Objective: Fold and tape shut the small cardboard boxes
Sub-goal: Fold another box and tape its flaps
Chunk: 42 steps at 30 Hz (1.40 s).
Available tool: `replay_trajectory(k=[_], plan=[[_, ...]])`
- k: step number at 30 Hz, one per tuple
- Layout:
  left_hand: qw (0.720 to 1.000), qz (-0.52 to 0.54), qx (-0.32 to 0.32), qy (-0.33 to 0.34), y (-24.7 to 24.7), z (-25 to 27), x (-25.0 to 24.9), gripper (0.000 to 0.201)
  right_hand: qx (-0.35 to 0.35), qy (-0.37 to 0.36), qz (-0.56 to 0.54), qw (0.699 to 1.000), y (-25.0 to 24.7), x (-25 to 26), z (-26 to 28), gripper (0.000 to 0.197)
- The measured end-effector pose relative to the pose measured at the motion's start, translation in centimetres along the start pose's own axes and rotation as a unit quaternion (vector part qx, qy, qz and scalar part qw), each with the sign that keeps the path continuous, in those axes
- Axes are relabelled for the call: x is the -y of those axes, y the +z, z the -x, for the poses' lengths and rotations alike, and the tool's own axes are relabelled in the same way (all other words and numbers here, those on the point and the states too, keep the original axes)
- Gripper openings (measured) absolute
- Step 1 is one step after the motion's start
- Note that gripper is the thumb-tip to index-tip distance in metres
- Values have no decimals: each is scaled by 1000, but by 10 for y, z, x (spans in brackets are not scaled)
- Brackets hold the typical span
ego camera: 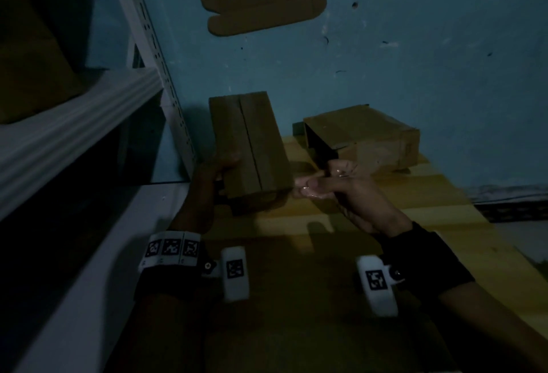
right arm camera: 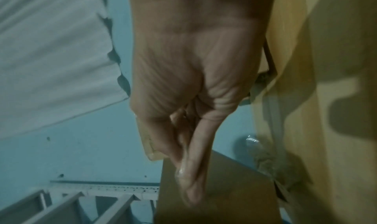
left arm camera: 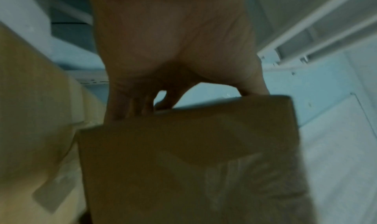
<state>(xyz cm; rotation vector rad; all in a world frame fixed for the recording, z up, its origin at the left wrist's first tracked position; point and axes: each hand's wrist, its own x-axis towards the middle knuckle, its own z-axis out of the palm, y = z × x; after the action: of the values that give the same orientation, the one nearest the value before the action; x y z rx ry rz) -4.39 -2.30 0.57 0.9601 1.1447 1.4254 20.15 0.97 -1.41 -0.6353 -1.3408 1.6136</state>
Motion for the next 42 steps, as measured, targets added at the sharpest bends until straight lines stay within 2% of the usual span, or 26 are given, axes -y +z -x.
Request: replay_trajectory(k=[3, 5, 7, 8, 10, 11, 14, 17, 19, 21, 23, 25, 26, 29, 31, 37, 40, 41, 42], plan=[[997, 60, 42, -5, -3, 1, -6, 99, 49, 1, -111, 993, 1, 6, 2, 19], [992, 105, 74, -1, -9, 2, -13, 110, -2, 18, -145, 989, -1, 11, 3, 21], [981, 178, 80, 12, -20, 3, -19, 103, -94, 22, -95, 991, -13, 16, 3, 20], [980, 194, 42, 24, -26, 2, -19, 97, -121, 23, -64, 990, -21, 19, 2, 22], [986, 167, -17, 20, -36, -1, -17, 84, -140, 31, -24, 989, -31, 19, 1, 24], [989, 143, -23, 5, -36, 0, -17, 79, -137, 36, -6, 990, -32, 16, 1, 20], [995, 99, 22, -21, -28, 7, -13, 105, -133, 32, 50, 989, -27, 6, 1, 10], [993, 116, 36, -13, -20, 11, -12, 110, -133, 24, 57, 989, -21, -2, -2, 28], [993, 121, 10, -5, -19, 10, -11, 110, -126, 26, 84, 988, -18, -4, -4, 28], [991, 137, -5, 4, -20, 8, -13, 101, -124, 21, 126, 984, -15, -6, -5, 26], [986, 165, -23, 23, -20, 8, -18, 96, -113, 19, 152, 982, -12, -10, -7, 47], [981, 188, -24, 37, -22, 9, -23, 105, -110, 35, 147, 982, -9, -14, -10, 57], [978, 203, -23, 43, -24, 10, -25, 103, -114, 39, 148, 982, -8, -15, -11, 54], [970, 232, -25, 63, -33, 8, -27, 63, -83, 40, 193, 977, -8, -18, -15, 27], [968, 243, -17, 62, -37, 8, -28, 52, -59, 33, 244, 967, -6, -22, -16, 15], [965, 252, -15, 63, -38, 8, -28, 58, -63, 24, 273, 960, 12, -37, -28, 4], [962, 263, -5, 66, -37, 8, -27, 53, -112, 15, 298, 948, 15, -46, -38, 12], [962, 264, -6, 66, -37, 8, -27, 51, -135, 17, 306, 942, 18, -48, -41, 27], [963, 262, -8, 66, -37, 8, -25, 51, -150, 23, 306, 940, 21, -49, -44, 51]])
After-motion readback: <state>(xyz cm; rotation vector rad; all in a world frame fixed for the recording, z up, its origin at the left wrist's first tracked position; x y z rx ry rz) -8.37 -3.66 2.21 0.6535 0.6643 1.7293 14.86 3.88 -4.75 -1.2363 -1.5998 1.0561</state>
